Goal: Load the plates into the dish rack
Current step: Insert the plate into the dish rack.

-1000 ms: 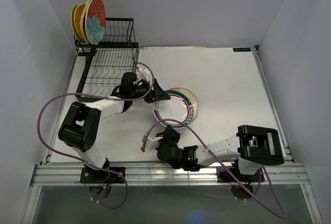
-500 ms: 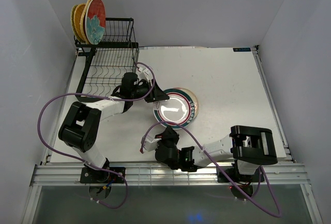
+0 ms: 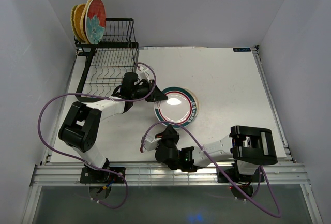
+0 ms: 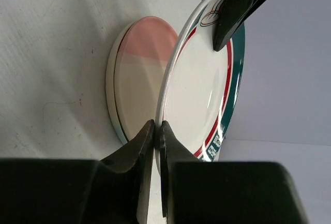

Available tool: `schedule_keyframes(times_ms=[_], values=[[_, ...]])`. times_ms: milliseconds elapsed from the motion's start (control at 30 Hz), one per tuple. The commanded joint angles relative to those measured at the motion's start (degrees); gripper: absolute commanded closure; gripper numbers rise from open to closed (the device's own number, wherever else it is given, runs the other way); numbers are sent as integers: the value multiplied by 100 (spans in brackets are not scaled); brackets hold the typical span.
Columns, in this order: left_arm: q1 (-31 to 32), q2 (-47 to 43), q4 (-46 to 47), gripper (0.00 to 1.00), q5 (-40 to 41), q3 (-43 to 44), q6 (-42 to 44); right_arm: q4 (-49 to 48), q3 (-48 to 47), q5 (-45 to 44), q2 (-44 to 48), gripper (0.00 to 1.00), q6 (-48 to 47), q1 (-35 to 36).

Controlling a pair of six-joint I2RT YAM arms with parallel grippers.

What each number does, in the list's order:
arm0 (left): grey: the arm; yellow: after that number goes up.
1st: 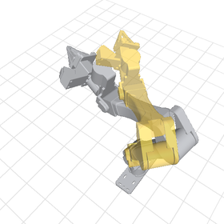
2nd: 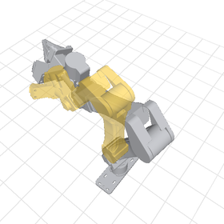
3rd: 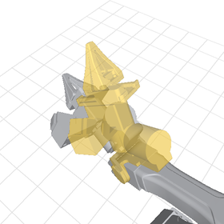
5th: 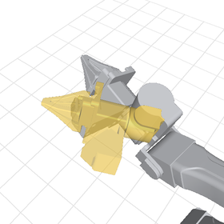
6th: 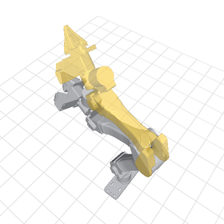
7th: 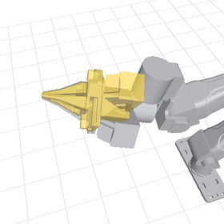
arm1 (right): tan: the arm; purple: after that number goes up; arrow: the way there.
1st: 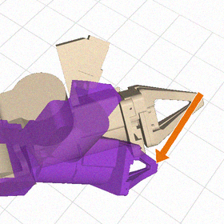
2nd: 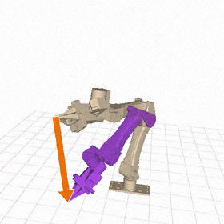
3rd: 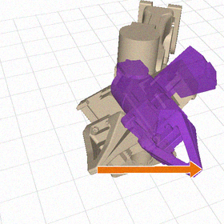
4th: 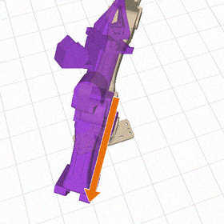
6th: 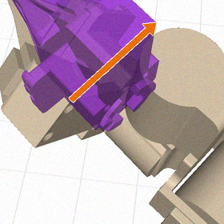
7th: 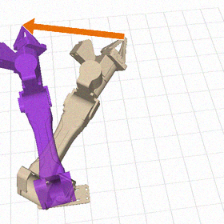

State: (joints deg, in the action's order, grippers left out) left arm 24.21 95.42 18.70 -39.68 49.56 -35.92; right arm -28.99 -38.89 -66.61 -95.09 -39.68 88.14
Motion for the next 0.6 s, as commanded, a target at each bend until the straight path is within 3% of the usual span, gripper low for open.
schedule_keyframes(times_ms=[0, 133, 167, 433, 567], values=[[111, -67, 134, 100, -295, 80, -12, -476, -189, -142, -45, 88, -145, -7], [111, -111, 160, 100, -251, 45, 24, -502, -206, -177, -106, 81, -171, -7], [111, -154, 178, 100, -207, 36, 50, -511, -206, -186, -106, 66, -180, 2], [111, -471, 257, 100, 74, -104, 129, -599, -145, -186, -27, 38, -198, -7], [111, -594, 266, 100, 241, -157, 173, -660, -92, -186, 52, 14, -198, 2]])
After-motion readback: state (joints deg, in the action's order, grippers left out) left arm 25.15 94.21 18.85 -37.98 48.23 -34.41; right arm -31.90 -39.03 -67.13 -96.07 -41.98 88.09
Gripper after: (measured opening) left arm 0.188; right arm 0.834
